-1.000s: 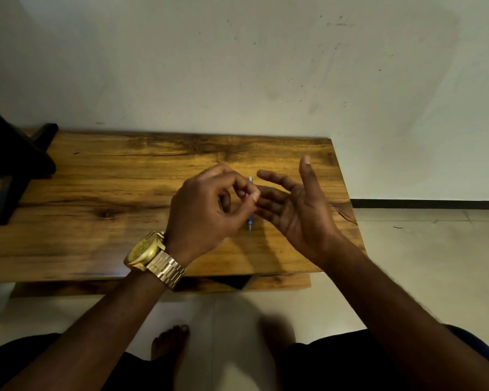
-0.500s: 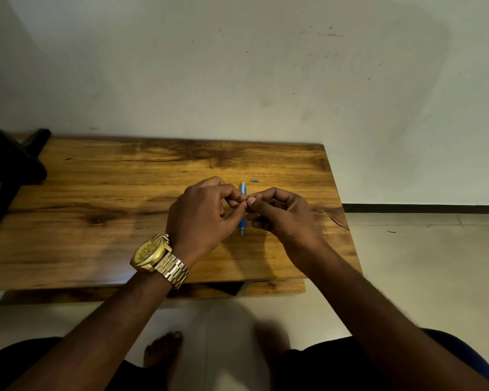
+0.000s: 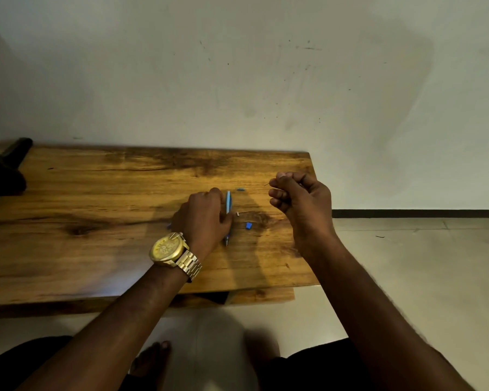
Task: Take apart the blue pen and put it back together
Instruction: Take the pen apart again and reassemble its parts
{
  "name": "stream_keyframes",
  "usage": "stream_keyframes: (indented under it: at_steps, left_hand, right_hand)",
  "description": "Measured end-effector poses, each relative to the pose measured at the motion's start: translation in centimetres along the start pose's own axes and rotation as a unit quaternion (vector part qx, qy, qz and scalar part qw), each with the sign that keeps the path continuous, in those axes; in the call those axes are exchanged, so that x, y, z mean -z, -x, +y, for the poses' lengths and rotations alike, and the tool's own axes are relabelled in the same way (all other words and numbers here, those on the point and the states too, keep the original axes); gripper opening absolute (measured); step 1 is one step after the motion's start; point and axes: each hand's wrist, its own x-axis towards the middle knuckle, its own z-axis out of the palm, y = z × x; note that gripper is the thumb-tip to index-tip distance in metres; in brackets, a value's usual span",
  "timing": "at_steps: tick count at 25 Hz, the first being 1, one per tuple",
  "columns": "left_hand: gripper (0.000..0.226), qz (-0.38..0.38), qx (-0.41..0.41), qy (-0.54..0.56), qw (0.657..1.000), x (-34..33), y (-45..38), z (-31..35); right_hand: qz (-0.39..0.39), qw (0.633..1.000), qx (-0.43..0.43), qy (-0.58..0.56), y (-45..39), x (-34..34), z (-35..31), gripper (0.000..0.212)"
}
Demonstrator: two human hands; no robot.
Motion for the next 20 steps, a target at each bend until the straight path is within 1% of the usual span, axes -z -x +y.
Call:
stream_keyframes:
  at_steps: [2, 7, 9, 10, 12, 14, 17, 20]
  left_hand:
    - [0.036, -0.009, 0.008, -0.017, 1.0, -0.9, -0.1, 0.2]
    - [0.022, -0.013, 0.029, 0.02, 0.999, -1.6, 0.2, -0.1]
    - [0.019, -0.023, 0.028, 0.052, 0.998, -1.0, 0.4, -0.5]
    - [0.018, -0.024, 0.02, 0.087, 0.996, -0.5, 0.6, -0.8]
    - [0.015, -0.007, -0.021, 0.167, 0.986, 0.8, 1.2, -1.3]
    - [0.014, 0.033, -0.084, 0.217, 0.972, 2.3, 2.1, -1.8]
    - [0.014, 0.067, -0.161, 0.248, 0.953, 3.7, 3.7, -2.6]
    - [0.016, 0.082, -0.206, 0.229, 0.948, 4.1, 4.4, -3.4]
  right_hand:
    - [0.002, 1.0, -0.002, 0.004, -0.1, 0.2, 0.0, 0.008]
    - [0.002, 1.0, -0.016, -0.007, -0.3, 0.8, -0.1, 0.006]
    - [-0.007, 0.999, -0.029, -0.013, -0.2, 0.7, -0.2, 0.003]
    - [-0.013, 0.999, -0.034, -0.017, -0.1, 0.6, -0.3, 0.003]
    - [-0.026, 0.998, -0.038, -0.032, 0.2, 0.6, -0.5, 0.004]
    - [-0.034, 0.998, -0.032, -0.048, 0.6, 0.8, -0.9, 0.009]
    - [-0.069, 0.996, -0.014, -0.061, 1.9, 0.5, -1.2, 0.015]
    - [-0.125, 0.99, 0.019, -0.055, 3.5, -0.7, -1.0, 0.013]
